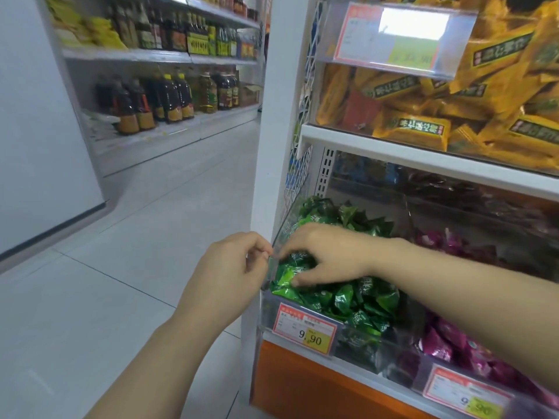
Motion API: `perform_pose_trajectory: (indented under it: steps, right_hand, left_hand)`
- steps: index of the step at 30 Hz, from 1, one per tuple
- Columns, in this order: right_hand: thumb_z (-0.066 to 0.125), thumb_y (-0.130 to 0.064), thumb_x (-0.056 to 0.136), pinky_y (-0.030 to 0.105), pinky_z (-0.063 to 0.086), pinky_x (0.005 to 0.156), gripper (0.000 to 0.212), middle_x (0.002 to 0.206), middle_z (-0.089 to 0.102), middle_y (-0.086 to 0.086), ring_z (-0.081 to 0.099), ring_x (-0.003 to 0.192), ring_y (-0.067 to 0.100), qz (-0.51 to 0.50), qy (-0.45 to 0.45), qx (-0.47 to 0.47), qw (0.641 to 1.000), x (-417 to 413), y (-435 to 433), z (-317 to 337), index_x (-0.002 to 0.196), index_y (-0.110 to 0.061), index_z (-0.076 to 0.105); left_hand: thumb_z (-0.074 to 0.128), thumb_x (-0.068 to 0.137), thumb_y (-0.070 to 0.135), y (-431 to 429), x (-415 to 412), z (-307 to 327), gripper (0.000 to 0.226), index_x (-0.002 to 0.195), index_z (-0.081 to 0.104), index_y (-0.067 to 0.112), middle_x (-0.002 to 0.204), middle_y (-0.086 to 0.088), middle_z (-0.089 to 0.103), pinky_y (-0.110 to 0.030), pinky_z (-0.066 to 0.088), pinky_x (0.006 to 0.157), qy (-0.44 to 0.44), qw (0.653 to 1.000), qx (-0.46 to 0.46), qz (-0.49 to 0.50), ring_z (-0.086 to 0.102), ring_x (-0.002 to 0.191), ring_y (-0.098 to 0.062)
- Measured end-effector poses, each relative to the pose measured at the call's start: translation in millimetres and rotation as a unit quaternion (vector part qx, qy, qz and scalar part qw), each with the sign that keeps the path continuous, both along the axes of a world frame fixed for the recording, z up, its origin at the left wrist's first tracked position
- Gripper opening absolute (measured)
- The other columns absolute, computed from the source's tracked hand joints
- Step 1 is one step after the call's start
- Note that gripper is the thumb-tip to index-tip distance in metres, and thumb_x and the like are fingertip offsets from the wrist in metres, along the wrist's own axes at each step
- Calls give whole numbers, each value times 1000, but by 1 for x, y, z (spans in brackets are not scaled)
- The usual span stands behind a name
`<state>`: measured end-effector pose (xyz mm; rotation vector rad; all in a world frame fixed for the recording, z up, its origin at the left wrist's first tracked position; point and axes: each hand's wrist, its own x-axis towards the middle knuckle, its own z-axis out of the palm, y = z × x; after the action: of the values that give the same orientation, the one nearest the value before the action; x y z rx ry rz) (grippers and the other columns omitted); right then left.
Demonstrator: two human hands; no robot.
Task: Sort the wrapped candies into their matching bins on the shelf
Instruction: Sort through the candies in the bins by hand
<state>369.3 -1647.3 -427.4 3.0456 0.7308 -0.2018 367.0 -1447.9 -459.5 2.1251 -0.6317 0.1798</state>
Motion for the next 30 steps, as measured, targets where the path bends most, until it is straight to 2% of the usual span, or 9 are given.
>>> perform_pose_trajectory:
  steps: [3, 5, 8, 14, 18, 23, 26, 30]
  right_hand:
    - [59, -58, 81, 43, 38, 102, 52, 128, 47, -1, 40, 121, 20, -16, 62, -71, 995, 12, 8, -10, 126, -33, 55]
    - [63, -55, 79, 43, 40, 98, 47, 128, 45, -1, 40, 120, 22, -40, 110, -111, 987, 14, 2, -6, 121, -34, 57]
    - [69, -51, 74, 42, 47, 89, 43, 112, 53, 0, 46, 108, 22, -47, 141, -162, 975, 11, -8, -5, 113, -34, 60]
    - [69, -54, 71, 38, 45, 91, 40, 107, 55, -6, 46, 101, 16, -33, 77, -158, 984, -10, -26, 9, 106, -35, 62]
    - [67, -52, 77, 27, 38, 93, 37, 109, 51, -16, 42, 103, 9, -37, 40, -162, 985, -20, -44, 24, 108, -34, 62]
    - [72, -38, 78, 29, 41, 92, 31, 103, 50, -12, 51, 101, 11, -92, 28, -51, 994, -16, -66, 28, 105, -25, 63]
    - [73, -34, 79, 32, 42, 92, 25, 105, 56, -6, 54, 99, 15, -123, 30, 8, 992, -14, -81, 28, 98, -28, 58]
    - [67, -45, 82, 31, 39, 95, 39, 125, 53, -7, 48, 113, 16, -178, -18, -68, 982, -11, -100, 31, 115, -27, 57]
  left_hand:
    - [57, 87, 11, 1, -1, 0, 19, 81, 65, 27, 80, 10, 62, -18, 43, 65, 6, 1000, -8, -5, 55, 75, -5]
    - [57, 88, 12, 1, -1, 0, 19, 81, 65, 28, 80, 10, 62, -20, 44, 66, 9, 1000, -7, -9, 55, 74, -5]
    - [56, 88, 13, 3, 2, -1, 20, 80, 64, 30, 80, 12, 63, -20, 44, 64, 17, 1000, -1, -10, 56, 71, -6]
    - [56, 89, 15, 2, 4, 1, 21, 79, 62, 32, 79, 13, 63, -21, 43, 62, 23, 1000, 2, -17, 56, 68, -5]
    - [56, 89, 15, 3, 5, 0, 20, 80, 62, 32, 79, 13, 63, -21, 43, 62, 22, 1000, 4, -19, 56, 68, -5]
    - [56, 89, 16, 2, 4, 1, 20, 78, 62, 32, 77, 13, 62, -19, 42, 60, 23, 1000, -1, -17, 57, 65, -4]
    - [56, 89, 16, 2, 3, 1, 20, 79, 61, 33, 78, 14, 62, -17, 41, 59, 19, 1000, 5, -14, 57, 66, -4]
    - [55, 90, 15, 2, 2, 2, 20, 80, 62, 31, 79, 13, 62, -18, 42, 59, 23, 1000, 5, -14, 57, 67, -1]
